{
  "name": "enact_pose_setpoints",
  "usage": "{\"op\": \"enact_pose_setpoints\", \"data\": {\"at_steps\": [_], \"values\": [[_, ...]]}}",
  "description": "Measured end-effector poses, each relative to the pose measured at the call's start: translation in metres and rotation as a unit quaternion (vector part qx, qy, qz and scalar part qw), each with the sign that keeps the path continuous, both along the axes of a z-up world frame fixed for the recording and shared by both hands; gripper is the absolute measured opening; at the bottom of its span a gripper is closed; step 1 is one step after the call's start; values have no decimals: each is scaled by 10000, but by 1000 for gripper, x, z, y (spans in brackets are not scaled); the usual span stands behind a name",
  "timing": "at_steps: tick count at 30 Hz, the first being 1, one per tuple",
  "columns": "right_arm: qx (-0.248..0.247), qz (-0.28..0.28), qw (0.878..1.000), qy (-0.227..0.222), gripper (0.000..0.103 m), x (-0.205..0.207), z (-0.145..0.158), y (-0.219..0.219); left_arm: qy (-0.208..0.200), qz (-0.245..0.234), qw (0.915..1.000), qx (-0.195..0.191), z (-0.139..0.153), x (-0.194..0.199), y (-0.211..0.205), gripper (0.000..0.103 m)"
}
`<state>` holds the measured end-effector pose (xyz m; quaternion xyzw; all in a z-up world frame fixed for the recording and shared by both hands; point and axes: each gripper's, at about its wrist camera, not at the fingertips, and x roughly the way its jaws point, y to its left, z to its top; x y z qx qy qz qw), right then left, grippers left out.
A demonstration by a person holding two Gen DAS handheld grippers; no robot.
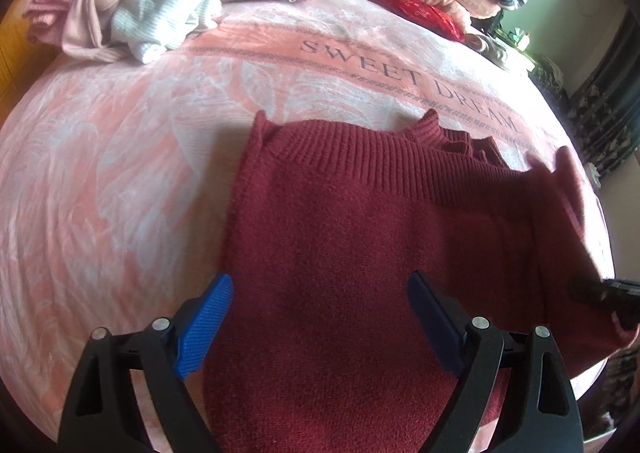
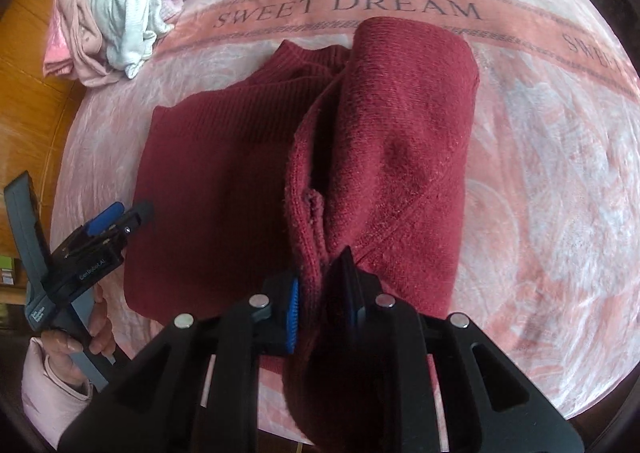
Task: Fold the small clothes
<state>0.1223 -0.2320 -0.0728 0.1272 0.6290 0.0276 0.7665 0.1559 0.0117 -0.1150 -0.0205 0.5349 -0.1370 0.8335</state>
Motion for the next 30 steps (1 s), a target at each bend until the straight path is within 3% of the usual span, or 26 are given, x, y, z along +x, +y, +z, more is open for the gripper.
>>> {"op": "enact_pose_setpoints", "data": {"at_steps": [6,9,10,11,13,17,22,27,28,30], "values": [[-315,178,9992,194,20,12,-22,25,4,146,9998,-109,2,4,10,89],[-111,233,9994,237,41,14,-25,28,29,123,9998,-154,2,4,10,89],[65,303,9992,248,54,13,-25,30,32,105,9998,-164,3,4,8,89],[151,338,9991,229,56,13,-23,31,36,86,9998,-174,3,3,7,89],[279,387,9987,176,56,11,-17,30,63,25,9997,-213,3,2,2,89],[1112,156,9935,157,48,7,0,12,122,-151,9993,-304,4,-2,-11,89],[759,-112,9971,-18,50,4,14,-15,254,-443,9979,-396,5,-9,-39,89],[829,-23,9962,255,50,5,1,-22,117,-473,9987,124,-1,-9,-53,89],[759,76,9968,248,52,7,3,-16,97,-435,9988,179,-1,-8,-52,89],[515,285,9981,197,68,9,6,-1,134,-310,9993,175,-2,-3,-45,89]]}}
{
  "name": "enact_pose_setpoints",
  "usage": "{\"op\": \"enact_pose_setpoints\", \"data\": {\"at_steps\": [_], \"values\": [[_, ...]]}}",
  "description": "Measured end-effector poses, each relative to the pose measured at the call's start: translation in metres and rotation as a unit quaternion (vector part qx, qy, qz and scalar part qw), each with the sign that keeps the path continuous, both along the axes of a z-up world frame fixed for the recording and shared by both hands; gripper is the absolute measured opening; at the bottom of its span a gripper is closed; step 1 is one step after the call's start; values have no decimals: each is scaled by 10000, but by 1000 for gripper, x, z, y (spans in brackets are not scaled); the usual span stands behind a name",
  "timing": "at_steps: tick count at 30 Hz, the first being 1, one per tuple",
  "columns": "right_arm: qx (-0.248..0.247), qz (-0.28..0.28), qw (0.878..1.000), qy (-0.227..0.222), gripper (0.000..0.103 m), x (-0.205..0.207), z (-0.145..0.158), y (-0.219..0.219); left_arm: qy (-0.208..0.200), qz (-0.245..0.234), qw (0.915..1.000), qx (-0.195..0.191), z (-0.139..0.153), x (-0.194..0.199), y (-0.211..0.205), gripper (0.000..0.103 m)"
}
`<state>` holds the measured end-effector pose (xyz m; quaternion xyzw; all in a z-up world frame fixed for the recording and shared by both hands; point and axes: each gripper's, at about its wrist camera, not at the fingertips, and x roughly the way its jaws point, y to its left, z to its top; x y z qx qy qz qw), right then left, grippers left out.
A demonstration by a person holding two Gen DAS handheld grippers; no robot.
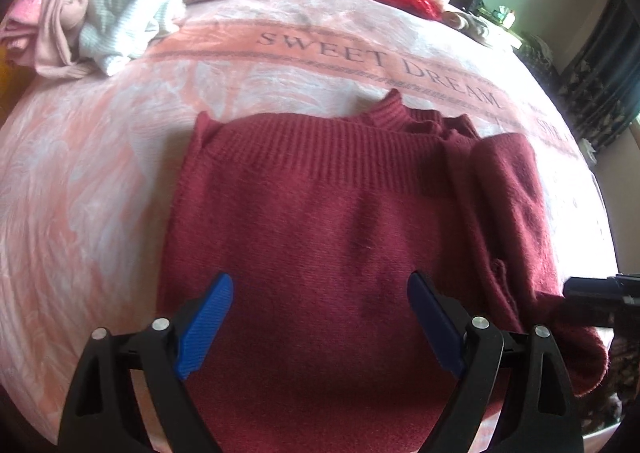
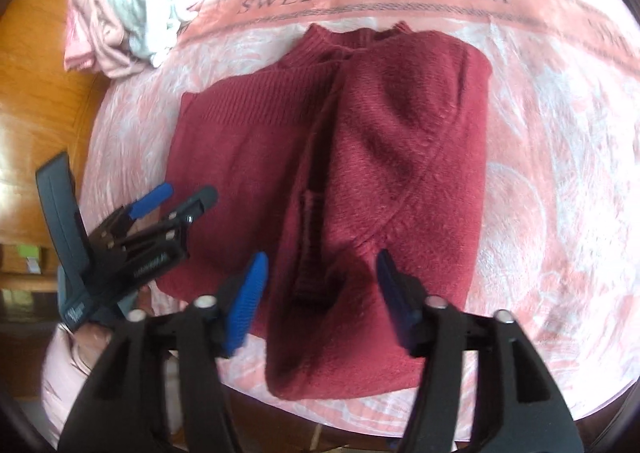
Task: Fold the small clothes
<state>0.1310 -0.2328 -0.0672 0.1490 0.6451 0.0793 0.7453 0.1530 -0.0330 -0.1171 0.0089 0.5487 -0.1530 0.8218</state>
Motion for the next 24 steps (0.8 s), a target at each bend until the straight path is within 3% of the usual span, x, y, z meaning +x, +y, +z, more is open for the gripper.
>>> {"op": "enact_pose_setpoints", "data": {"at_steps": [3,6,9,14,18,24], "values": [[-665,296,9973,32,70,6,-5,27,113,230,9997,30,-3,6,12,89],[-991,217,9943,335,70,10,-25,37,182,320,9993,84,-7,11,22,89],[-1185,-29,9915,536,54,12,-44,34,143,355,9992,131,-5,15,30,89],[-735,-469,9948,532,25,17,-41,18,93,438,9989,156,-3,21,43,89],[-466,-570,9965,406,19,15,-29,10,143,524,9984,137,-6,23,57,89],[214,-338,9988,-296,16,11,14,26,47,706,9975,13,1,26,73,89]]}}
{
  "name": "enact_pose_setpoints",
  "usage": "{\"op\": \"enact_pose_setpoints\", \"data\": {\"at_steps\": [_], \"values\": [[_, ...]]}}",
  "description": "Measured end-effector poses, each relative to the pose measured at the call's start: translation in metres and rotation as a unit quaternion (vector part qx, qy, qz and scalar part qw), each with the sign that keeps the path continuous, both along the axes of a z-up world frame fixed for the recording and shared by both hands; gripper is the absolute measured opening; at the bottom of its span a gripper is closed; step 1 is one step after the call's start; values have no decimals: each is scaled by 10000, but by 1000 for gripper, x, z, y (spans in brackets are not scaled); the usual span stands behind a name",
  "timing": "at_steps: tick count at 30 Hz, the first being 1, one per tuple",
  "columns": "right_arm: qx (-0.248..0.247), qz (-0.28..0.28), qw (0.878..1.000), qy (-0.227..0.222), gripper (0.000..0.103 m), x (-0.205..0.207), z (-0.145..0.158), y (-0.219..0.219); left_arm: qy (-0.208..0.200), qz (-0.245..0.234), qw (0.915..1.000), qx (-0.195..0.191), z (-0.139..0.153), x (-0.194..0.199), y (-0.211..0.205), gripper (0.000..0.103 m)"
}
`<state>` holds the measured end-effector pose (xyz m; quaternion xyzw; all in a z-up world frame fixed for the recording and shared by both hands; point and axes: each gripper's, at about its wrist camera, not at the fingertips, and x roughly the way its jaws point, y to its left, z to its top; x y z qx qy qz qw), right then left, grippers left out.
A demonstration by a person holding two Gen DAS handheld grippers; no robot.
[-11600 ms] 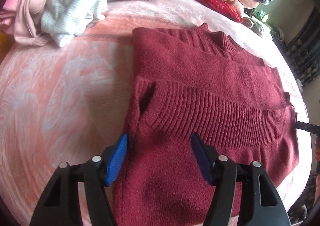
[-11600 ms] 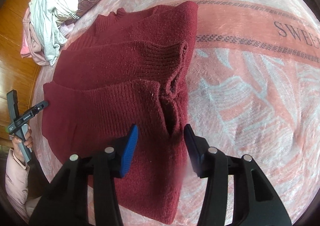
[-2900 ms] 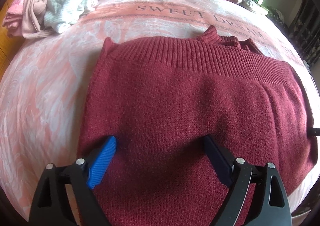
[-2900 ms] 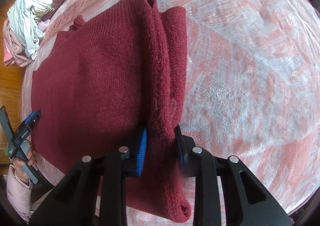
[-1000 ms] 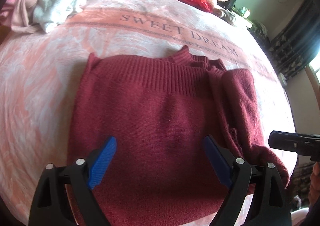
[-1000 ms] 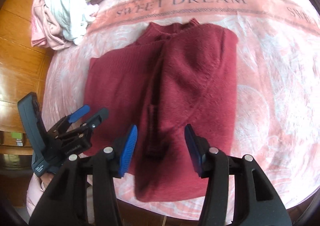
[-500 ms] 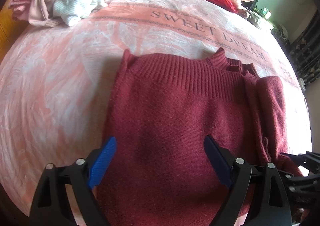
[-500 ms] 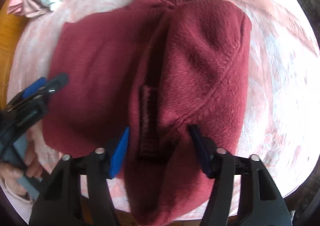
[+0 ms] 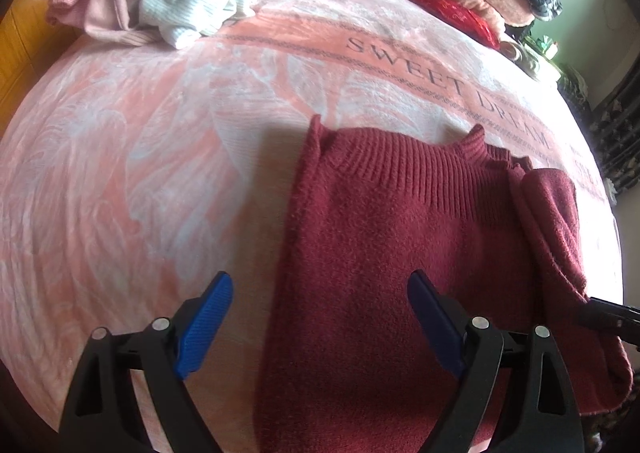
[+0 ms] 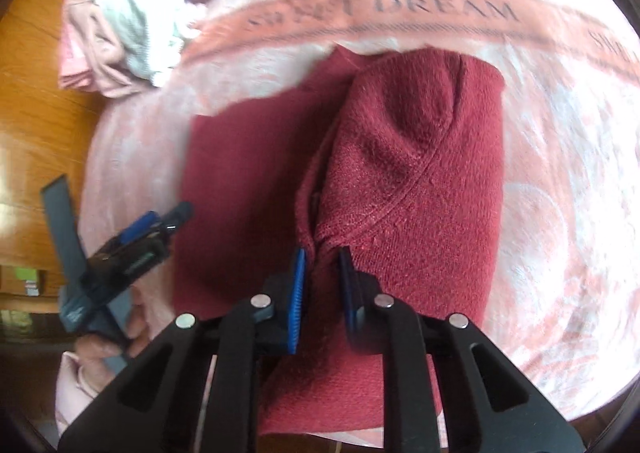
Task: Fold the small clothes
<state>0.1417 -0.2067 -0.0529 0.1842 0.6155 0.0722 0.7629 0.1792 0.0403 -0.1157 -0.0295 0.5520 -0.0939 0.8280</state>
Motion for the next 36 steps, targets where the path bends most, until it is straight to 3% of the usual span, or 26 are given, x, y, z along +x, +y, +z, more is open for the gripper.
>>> {"op": "enact_pose_setpoints", "data": {"at_steps": [4,7,11,14,17,22,28,36], "values": [[374,489,9980,-144,15,4,-1,34,-123,161,9997,-113,8,4,12,90],[44,732,9973,-69,15,4,-20,51,-125,216,9996,-135,7,6,16,89],[-132,836,9961,234,24,1,-45,58,-23,186,9997,-145,1,5,15,89],[0,922,9955,201,36,-1,-35,56,75,133,9995,-265,1,3,12,89],[210,800,9965,118,36,-5,-15,46,206,50,9985,-501,2,0,4,89],[-161,310,9994,-65,36,-14,10,4,410,-353,9959,-722,2,-9,-26,89],[-82,-272,9996,-29,36,-6,2,-40,777,-636,9893,-1060,-9,-11,-61,89],[-37,-238,9996,-112,36,-13,5,-57,1133,-1187,9778,-1305,-25,-8,-109,88]]}}
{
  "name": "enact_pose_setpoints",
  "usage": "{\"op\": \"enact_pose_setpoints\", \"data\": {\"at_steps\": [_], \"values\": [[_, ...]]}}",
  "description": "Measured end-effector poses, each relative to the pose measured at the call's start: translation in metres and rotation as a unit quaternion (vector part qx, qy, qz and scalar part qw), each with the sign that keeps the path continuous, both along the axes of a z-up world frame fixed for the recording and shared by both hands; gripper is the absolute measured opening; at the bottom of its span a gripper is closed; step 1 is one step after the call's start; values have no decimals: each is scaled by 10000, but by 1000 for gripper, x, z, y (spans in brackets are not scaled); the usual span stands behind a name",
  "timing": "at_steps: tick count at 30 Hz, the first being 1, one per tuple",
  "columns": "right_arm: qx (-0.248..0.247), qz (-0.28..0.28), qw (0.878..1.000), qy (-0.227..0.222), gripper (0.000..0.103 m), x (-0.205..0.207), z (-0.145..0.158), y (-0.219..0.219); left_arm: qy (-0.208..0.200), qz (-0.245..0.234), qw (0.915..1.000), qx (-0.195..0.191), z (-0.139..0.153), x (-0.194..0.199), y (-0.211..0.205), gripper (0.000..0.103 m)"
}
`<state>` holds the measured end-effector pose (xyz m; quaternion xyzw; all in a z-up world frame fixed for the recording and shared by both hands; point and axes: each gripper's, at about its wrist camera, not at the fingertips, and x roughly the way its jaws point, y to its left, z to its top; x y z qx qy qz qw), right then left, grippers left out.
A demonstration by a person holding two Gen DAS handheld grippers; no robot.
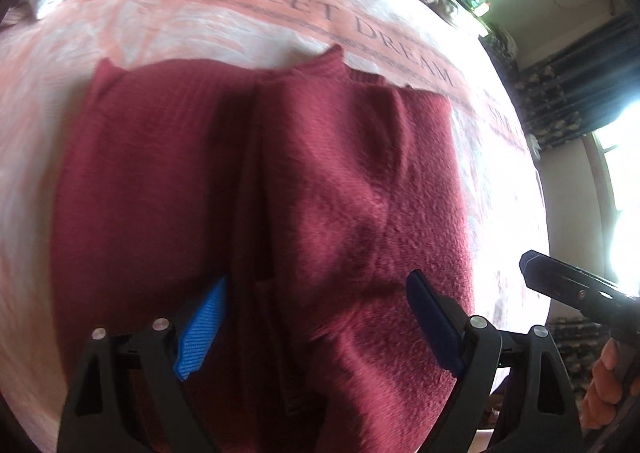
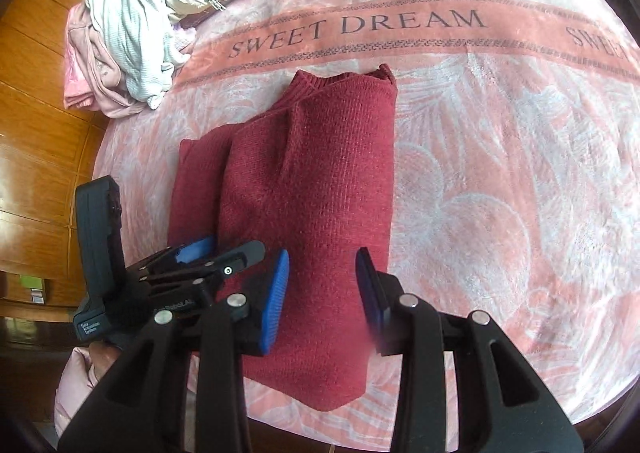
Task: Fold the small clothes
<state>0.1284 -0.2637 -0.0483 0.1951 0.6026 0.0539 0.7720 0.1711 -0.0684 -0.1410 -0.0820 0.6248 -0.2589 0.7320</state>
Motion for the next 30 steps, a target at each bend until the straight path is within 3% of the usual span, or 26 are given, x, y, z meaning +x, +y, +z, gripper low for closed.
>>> {"op": "enact_pose_setpoints", "data": {"at_steps": [2,4,7,11,16,24,26,30], "values": [[-17,30,10000,-25,36,0,1,0,-37,-32,10000,21,-2,0,-6,80],[-16,49,10000,-34,36,1,1,0,-96,-162,9998,9,-1,-1,-10,53],[-21,1,10000,-18,36,0,-1,-5,-176,-270,9993,-163,3,0,-8,27],[68,-173,9998,44,36,2,-5,-14,-215,-188,9986,-449,7,1,-1,23],[115,-347,9993,123,36,4,-10,-22,-623,-264,9957,-626,36,-3,13,22],[75,-198,9995,214,36,6,-17,-9,-1067,-110,9926,-572,75,-2,75,22],[14,-88,9996,267,36,7,-21,-1,-1045,59,9934,-471,68,3,100,22],[-18,122,9988,482,36,7,-36,15,-551,296,9979,-164,21,13,123,23]]}}
